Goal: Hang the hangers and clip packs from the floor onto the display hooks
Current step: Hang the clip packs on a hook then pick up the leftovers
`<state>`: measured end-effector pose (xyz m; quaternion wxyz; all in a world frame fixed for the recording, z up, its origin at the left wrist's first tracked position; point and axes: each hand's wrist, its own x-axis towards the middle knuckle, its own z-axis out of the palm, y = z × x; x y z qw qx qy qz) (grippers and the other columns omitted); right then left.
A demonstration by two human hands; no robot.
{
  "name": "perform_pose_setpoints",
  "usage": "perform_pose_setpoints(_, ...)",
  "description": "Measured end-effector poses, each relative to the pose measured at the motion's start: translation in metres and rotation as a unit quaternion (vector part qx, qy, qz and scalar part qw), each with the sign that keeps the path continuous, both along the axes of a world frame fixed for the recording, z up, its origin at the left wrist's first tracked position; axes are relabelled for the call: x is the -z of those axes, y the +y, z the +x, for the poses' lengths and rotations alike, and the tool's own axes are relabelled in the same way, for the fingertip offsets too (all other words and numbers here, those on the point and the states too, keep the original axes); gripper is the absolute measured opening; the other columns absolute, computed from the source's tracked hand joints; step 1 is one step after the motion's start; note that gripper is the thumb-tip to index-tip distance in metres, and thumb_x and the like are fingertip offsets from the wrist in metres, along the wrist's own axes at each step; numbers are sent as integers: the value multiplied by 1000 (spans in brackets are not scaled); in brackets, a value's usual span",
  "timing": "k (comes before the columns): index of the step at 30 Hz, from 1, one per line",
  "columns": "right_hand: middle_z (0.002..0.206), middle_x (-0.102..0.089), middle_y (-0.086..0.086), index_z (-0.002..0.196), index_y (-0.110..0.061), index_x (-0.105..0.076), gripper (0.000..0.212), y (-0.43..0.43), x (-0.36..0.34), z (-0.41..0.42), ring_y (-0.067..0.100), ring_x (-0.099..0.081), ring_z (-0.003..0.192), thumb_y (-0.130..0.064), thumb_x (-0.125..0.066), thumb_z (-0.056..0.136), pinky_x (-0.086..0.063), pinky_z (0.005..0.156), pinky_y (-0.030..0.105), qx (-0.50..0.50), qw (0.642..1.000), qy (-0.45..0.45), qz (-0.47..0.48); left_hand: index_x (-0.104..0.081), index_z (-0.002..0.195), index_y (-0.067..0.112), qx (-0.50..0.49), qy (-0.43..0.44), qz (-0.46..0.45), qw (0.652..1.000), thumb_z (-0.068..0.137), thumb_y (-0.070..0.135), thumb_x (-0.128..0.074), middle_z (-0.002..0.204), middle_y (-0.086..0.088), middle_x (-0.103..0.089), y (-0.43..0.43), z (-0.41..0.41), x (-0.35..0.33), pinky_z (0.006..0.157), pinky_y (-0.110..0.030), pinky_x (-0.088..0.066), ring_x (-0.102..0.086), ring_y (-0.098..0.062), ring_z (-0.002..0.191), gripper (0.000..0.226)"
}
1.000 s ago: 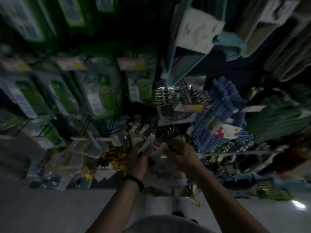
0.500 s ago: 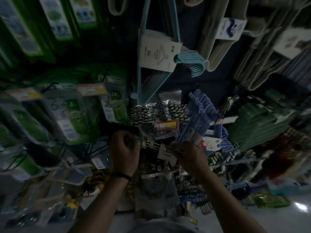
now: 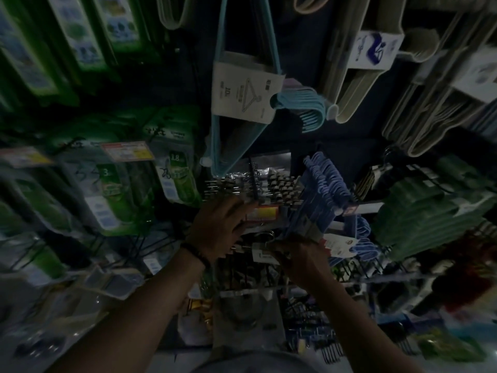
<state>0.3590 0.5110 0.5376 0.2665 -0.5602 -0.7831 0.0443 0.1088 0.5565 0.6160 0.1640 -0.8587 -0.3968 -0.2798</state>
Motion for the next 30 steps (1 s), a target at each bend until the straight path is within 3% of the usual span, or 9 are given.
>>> perform_pose_setpoints(4, 112, -73, -7, 117, -39, -76, 22, 22, -7, 3, 18, -72, 86, -41, -59, 102, -59, 69, 35, -44, 997, -37, 47, -76, 119, 12, 42, -52, 8, 998, 104, 28, -66, 113, -7, -69, 4, -4, -20, 90, -41, -55, -66, -27, 102, 25)
perform_pose_setpoints(8, 122, -71, -1, 121, -37, -72, 33, 46, -21, -2, 27, -71, 95, -48, -44, 108, -59, 73, 38, -83, 985, -87, 121, -74, 106, 21, 28, -127, -169, 977, 105, 30, -62, 103, 3, -69, 13, 2, -48, 83, -42, -56, -66, -16, 94, 15)
perform_pose_setpoints(11, 124, -69, 0, 137, -43, -55, 39, 65, -25, -2, 30, -67, 105, -57, -30, 110, -59, 77, 43, -106, 984, -92, 106, -74, 106, 28, 6, -146, -236, 961, 104, 31, -63, 100, 8, -74, 13, 2, -59, 82, -42, -58, -68, -12, 92, 11)
perform_pose_setpoints(13, 113, -69, 4, 139, -39, -50, 32, 74, -25, 0, 33, -66, 99, -51, -38, 111, -57, 77, 45, -122, 983, -89, 105, -75, 108, 27, -12, -139, -247, 959, 103, 30, -65, 102, 7, -76, 11, 3, -64, 83, -40, -58, -69, -12, 93, 12)
perform_pose_setpoints(17, 106, -71, 10, 123, -29, -70, 23, 82, -35, 4, 36, -68, 93, -35, -61, 103, -58, 76, 45, -110, 975, -80, 174, -76, 108, 27, -27, -138, -257, 956, 102, 29, -66, 101, 11, -75, 7, 6, -71, 85, -35, -57, -67, -8, 92, 12)
perform_pose_setpoints(21, 110, -74, 8, 113, -26, -79, 23, 84, -43, 2, 33, -73, 92, -33, -79, 91, -61, 75, 41, -86, 977, -111, 163, -77, 108, 26, -32, -149, -262, 953, 102, 27, -67, 102, 9, -75, 5, 6, -71, 85, -33, -57, -64, -4, 91, 12)
perform_pose_setpoints(24, 100, -75, 10, 102, -13, -80, 32, 95, -49, -3, 33, -74, 76, -26, -93, 75, -60, 62, 36, -62, 977, -112, 168, -77, 107, 26, -25, -164, -270, 948, 102, 27, -67, 104, 9, -77, 4, 6, -69, 85, -34, -58, -66, -2, 92, 12)
perform_pose_setpoints(27, 89, -75, 13, 96, -7, -79, 39, 110, -45, -6, 35, -74, 70, -23, -99, 66, -60, 58, 39, -48, 981, -119, 144, -76, 108, 30, -21, -166, -281, 945, 103, 31, -65, 104, 11, -76, 3, 3, -64, 84, -37, -59, -68, -4, 93, 12)
perform_pose_setpoints(30, 84, -74, 16, 94, -7, -78, 33, 117, -35, -8, 38, -73, 70, -21, -97, 71, -59, 57, 42, -27, 993, -79, 83, -76, 107, 30, -13, -177, -277, 944, 103, 38, -63, 100, 14, -76, 2, 2, -58, 81, -39, -59, -69, -3, 92, 15)
